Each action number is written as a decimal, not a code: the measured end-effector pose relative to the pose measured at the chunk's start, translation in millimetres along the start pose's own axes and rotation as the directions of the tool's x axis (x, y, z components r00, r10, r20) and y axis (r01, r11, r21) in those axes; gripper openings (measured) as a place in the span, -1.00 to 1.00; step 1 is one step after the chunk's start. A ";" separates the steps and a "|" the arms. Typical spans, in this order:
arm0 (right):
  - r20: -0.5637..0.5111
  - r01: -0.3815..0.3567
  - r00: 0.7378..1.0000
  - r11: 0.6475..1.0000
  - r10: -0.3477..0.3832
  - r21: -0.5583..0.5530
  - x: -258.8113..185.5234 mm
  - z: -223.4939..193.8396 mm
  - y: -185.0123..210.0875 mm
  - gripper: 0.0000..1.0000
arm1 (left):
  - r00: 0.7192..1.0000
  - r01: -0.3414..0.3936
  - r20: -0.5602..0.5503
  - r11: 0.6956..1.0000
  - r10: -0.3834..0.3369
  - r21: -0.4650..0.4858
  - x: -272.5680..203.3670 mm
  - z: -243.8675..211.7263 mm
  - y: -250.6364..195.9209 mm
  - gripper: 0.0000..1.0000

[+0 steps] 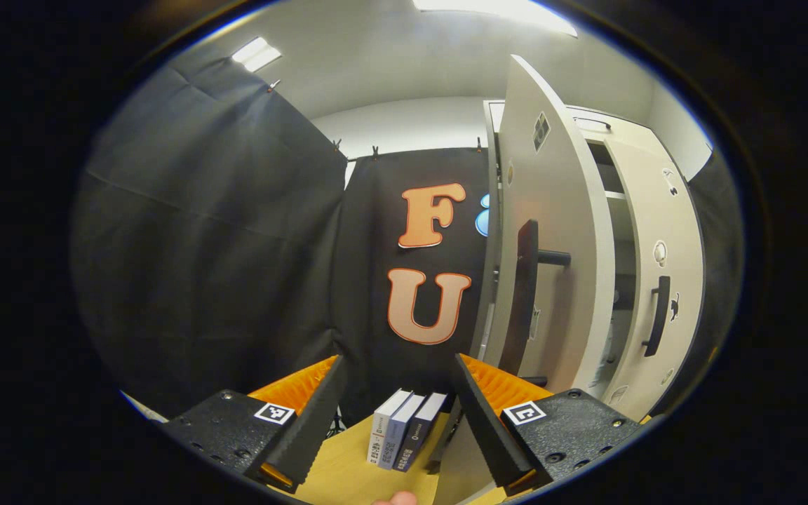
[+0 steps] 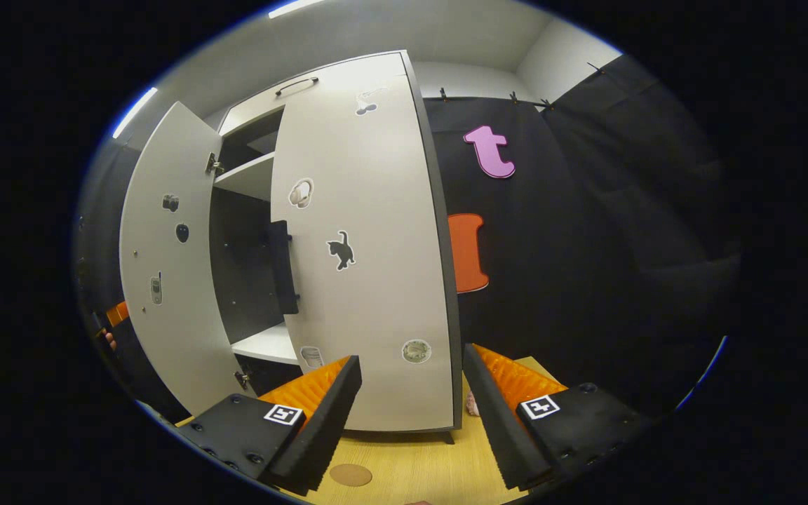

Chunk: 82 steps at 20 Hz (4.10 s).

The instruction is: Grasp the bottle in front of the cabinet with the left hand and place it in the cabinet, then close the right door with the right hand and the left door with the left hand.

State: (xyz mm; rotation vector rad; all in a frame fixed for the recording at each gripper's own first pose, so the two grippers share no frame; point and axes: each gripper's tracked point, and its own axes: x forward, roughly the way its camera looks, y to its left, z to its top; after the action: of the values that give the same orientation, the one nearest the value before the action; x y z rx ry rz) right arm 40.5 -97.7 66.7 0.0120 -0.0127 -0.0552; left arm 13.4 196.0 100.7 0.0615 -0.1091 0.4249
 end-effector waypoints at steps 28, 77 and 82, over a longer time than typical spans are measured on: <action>0.017 0.154 0.988 0.987 -0.155 0.047 -38.4 4.0 -70.6 0.97 | 0.901 0.425 -0.055 0.900 -0.431 -0.094 12.8 -31.0 -199.8 0.89; -0.013 -0.042 0.999 0.999 0.043 0.028 -13.7 -27.4 -6.6 0.96 | 0.958 0.275 -0.076 0.961 -0.277 -0.039 -73.0 -69.0 -125.5 0.90; 0.002 -0.046 0.999 0.998 0.046 0.031 -11.1 -27.8 -1.9 0.96 | 0.951 0.302 -0.059 0.952 -0.304 -0.039 -84.2 -69.9 -129.2 0.91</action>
State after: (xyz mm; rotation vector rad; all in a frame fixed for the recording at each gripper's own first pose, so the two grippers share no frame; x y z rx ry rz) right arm 29.6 -98.7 38.8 0.0424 -0.0148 -0.0088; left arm -2.9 49.9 16.6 0.0347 -0.0409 0.1170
